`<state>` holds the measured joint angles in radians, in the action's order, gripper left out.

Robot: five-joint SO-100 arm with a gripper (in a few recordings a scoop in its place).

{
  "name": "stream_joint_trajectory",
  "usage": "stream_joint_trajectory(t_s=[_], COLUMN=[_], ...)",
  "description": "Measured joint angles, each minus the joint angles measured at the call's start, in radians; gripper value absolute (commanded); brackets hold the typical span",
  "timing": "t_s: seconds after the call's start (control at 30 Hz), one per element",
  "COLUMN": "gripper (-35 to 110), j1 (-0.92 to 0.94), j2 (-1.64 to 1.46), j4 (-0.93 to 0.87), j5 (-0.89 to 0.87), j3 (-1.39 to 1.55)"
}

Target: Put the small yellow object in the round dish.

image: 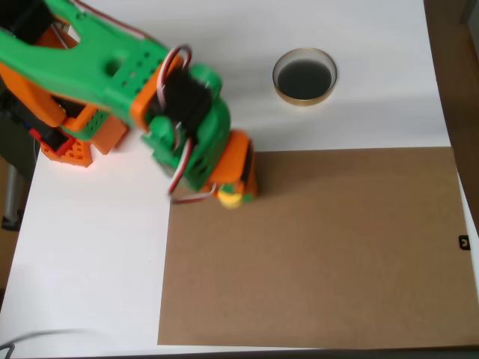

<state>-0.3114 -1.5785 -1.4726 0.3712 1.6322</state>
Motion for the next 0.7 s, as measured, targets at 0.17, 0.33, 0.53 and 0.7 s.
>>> stream_joint_trajectory(t_s=[0.17,0.33,0.53,0.7], gripper=[-1,-1,-1,-1], j1=[-0.123,-0.265,-0.430,-0.545], j2=[0.000,0.000,0.043,0.161], j4=[-0.046,-0.054,-0.014,0.000], j5=[0.020,-0.003,-0.063,-0.077], j3=[-0.044,-0.060,-0.086,-0.153])
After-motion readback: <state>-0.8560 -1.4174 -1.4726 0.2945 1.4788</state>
